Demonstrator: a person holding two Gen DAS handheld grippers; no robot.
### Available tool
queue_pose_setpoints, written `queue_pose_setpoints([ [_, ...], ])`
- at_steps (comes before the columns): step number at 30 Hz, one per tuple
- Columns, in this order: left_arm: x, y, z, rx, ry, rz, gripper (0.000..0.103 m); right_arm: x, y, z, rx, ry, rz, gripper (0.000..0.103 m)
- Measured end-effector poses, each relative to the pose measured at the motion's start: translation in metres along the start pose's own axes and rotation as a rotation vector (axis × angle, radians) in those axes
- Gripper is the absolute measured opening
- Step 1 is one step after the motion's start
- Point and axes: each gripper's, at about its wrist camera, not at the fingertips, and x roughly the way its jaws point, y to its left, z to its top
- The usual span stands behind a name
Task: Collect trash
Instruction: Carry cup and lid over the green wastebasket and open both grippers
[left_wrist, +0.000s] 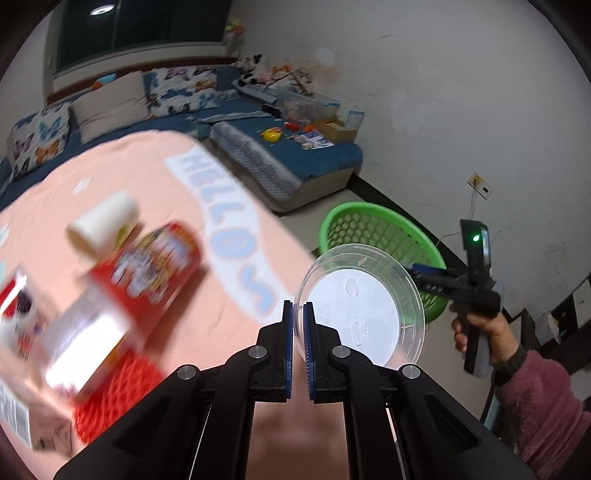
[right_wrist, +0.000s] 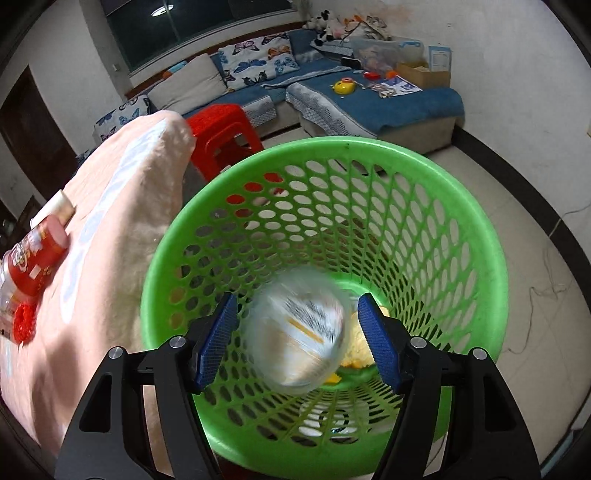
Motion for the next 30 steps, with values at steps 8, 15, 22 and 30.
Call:
queue_pose_setpoints([
  [8, 0.041, -0.044, 0.043, 0.093, 0.006, -0.033, 0.006, -0.023, -0.014, -0.005, -0.014, -0.037, -0.004, 0.076],
  [15, 0.092, -0.081, 0.067, 0.15, 0.045, -0.025, 0.006, -0.056, -0.024, -0.02, -0.028, -0.082, -0.018, 0.078],
  [22, 0.135, -0.106, 0.068, 0.192, 0.107, -0.009, 0.006, -0.065, -0.033, -0.03, -0.024, -0.079, -0.029, 0.078],
  [30, 0.17, -0.123, 0.069, 0.207, 0.153, -0.006, 0.007, -0.071, -0.035, -0.037, -0.031, -0.091, -0.035, 0.078],
])
